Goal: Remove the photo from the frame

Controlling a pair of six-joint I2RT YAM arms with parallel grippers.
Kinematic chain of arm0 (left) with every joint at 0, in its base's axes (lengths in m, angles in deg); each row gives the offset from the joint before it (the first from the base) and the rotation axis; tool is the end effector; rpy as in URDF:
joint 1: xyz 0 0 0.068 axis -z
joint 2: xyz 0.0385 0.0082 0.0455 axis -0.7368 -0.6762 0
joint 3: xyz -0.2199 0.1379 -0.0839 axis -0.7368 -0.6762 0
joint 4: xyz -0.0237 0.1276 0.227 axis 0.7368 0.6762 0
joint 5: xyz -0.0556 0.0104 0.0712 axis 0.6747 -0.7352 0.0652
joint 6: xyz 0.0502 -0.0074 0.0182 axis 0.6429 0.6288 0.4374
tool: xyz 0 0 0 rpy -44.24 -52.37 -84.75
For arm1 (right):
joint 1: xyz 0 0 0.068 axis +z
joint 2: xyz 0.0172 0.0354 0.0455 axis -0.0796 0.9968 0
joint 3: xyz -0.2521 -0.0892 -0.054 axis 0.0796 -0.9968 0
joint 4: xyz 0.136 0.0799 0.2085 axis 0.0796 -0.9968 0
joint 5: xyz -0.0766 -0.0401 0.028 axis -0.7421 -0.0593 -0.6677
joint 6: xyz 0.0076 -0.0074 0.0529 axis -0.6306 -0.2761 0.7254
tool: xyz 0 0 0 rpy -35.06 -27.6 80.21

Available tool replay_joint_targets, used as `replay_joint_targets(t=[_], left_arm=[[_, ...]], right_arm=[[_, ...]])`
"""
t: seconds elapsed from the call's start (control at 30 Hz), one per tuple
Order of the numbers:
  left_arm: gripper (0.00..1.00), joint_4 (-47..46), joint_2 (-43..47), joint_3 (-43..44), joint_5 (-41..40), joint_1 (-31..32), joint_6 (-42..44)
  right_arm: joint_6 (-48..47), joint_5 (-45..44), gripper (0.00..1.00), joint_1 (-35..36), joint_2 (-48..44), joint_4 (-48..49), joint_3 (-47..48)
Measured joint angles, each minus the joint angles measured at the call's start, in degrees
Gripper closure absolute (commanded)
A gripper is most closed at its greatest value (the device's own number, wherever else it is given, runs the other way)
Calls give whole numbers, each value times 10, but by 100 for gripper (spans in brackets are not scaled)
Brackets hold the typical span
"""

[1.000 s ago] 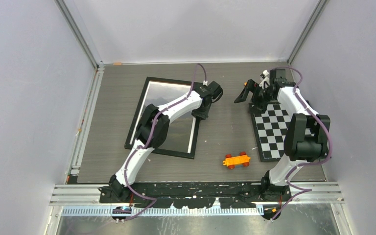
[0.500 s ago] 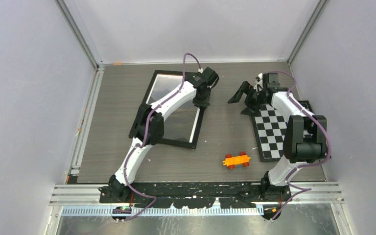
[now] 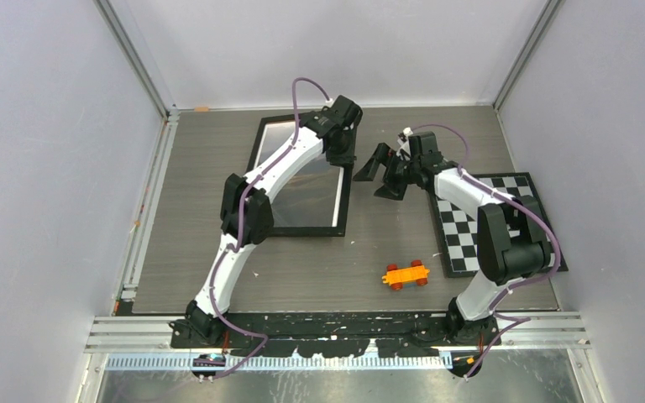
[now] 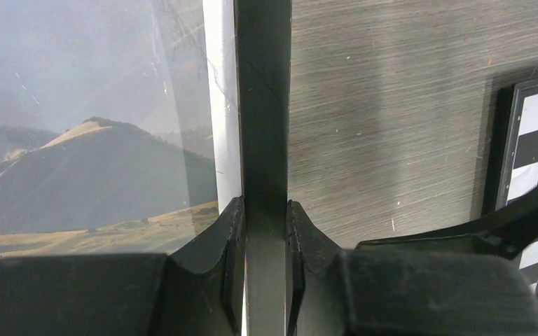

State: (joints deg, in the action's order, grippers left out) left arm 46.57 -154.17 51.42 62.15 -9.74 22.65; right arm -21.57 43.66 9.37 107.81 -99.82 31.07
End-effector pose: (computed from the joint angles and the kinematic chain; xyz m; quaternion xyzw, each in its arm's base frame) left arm 0.4092 -0.3149 0.2649 0.0186 0.9549 -0.1628 0.2475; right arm 0.3426 0.1038 0.2122 0.1030 0.8898 0.3863 0.2199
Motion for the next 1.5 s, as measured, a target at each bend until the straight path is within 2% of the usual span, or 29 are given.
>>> replay_joint_targets(t=[0.3, 0.77, 0.87, 0.9, 0.93, 0.97, 1.07, 1.1, 1.17, 1.23, 1.3, 1.5], left_arm=[[100, -14, 0, 0, 16, -13, -14], [100, -42, 13, 0, 49, -40, -56], [100, -45, 24, -2, 60, -45, -67], [100, -47, 28, -3, 62, -47, -69], [96, -50, 33, -6, 66, -49, -72], [87, -51, 38, -11, 67, -51, -73], [49, -57, 53, -23, 73, -57, -79], [35, -63, 57, -27, 78, -60, -84], [19, -68, 69, -31, 90, -69, -90], [8, -70, 84, -32, 98, -75, -91], [1, -72, 106, -33, 103, -83, -85], [0, -72, 189, -40, 109, -119, -63]], right_arm=[[35, 12, 15, 40, 66, 43, 45], [100, 40, 44, 65, 109, 134, 67], [111, 43, 57, 71, 110, 151, 67], [114, 44, 64, 72, 110, 155, 68], [118, 46, 71, 73, 112, 158, 69], [126, 55, 78, 73, 112, 168, 71], [141, 64, 98, 74, 112, 167, 85], [143, 62, 99, 74, 112, 163, 89], [139, 58, 99, 75, 112, 145, 96], [132, 57, 99, 75, 111, 124, 100], [118, 57, 99, 75, 111, 88, 114], [54, 32, 99, 76, 104, -57, 220]])
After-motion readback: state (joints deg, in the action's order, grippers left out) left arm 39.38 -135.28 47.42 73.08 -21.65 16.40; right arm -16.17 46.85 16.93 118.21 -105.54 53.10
